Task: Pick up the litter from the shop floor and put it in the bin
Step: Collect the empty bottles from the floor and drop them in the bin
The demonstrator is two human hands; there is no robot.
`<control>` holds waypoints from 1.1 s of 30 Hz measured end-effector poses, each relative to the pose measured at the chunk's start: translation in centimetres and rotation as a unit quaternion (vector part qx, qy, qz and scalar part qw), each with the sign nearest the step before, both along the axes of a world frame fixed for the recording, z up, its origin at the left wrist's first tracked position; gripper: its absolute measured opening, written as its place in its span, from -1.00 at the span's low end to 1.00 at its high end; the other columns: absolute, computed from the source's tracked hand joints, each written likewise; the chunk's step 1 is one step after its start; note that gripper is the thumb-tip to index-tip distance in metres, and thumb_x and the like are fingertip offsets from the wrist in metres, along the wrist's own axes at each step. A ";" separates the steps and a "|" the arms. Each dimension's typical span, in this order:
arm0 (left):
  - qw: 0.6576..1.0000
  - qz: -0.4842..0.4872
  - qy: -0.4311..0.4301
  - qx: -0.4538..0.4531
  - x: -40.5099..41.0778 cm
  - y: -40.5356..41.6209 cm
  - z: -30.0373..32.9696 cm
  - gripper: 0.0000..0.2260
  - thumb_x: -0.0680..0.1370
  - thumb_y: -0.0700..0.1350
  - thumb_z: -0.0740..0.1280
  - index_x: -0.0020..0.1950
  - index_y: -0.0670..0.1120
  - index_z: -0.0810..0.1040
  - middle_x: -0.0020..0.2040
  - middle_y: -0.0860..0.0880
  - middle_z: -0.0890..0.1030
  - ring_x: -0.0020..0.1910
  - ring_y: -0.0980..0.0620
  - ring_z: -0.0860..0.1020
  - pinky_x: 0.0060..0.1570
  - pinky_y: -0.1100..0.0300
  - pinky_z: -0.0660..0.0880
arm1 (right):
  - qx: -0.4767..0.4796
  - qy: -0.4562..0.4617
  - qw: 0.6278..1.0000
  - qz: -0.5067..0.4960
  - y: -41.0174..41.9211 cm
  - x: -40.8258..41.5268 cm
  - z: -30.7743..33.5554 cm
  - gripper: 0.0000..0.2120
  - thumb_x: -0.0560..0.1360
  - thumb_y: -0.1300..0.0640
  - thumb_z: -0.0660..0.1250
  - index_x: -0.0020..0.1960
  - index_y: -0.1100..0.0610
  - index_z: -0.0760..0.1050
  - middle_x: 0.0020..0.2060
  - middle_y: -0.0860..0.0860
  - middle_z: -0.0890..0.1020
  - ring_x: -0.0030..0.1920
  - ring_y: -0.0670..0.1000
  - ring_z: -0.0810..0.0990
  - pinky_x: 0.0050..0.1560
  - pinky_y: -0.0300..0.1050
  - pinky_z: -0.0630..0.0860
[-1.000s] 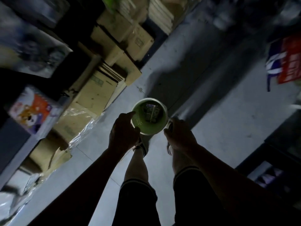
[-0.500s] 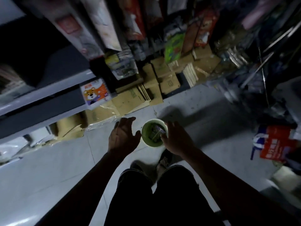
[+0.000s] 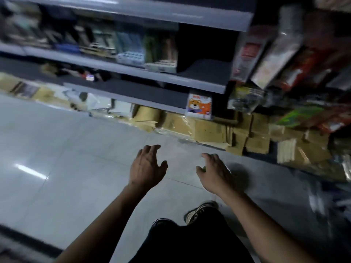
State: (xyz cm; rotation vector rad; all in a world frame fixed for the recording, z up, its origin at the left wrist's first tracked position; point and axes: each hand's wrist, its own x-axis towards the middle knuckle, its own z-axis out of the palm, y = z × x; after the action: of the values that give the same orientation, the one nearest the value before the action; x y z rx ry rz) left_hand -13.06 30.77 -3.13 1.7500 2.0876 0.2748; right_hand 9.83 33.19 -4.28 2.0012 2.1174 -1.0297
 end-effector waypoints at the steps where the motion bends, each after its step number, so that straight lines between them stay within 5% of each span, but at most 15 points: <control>1: 1.000 0.025 0.000 0.003 -1.8 -1.4 0.3 -0.45 0.51 0.07 0.42 0.46 -0.06 0.44 0.29 -0.10 0.54 0.25 -0.15 0.50 0.03 -0.02 0.55 | -0.001 0.000 1.000 0.023 -0.4 -1.8 0.4 -0.49 0.61 -0.12 0.18 0.50 0.00 0.23 0.39 0.09 0.37 0.37 0.15 0.39 0.31 0.07 0.39; 16: 0.932 0.362 -0.008 0.015 -19.3 -19.0 3.0 -0.46 0.53 0.13 0.32 0.48 0.02 0.37 0.36 0.04 0.46 0.33 -0.01 0.39 0.10 0.04 0.51 | 0.038 0.006 0.943 0.330 -5.6 -25.2 4.7 -0.46 0.63 -0.12 0.14 0.56 -0.02 0.15 0.47 0.02 0.27 0.37 0.07 0.38 0.21 -0.02 0.42; 33: 0.853 0.522 -0.007 0.017 -26.5 -14.4 1.8 -0.51 0.56 0.10 0.33 0.47 0.01 0.39 0.34 0.01 0.48 0.29 0.01 0.43 0.10 0.04 0.52 | 0.033 0.034 0.868 0.494 5.2 -39.8 2.8 -0.48 0.62 -0.13 0.17 0.53 0.00 0.22 0.40 0.03 0.35 0.33 0.07 0.43 0.24 0.02 0.47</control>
State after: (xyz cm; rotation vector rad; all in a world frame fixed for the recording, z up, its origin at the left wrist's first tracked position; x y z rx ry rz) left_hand -39.58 16.36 -1.29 0.4292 2.8178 0.6022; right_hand -29.98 38.35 -1.49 0.6166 2.6729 -0.7960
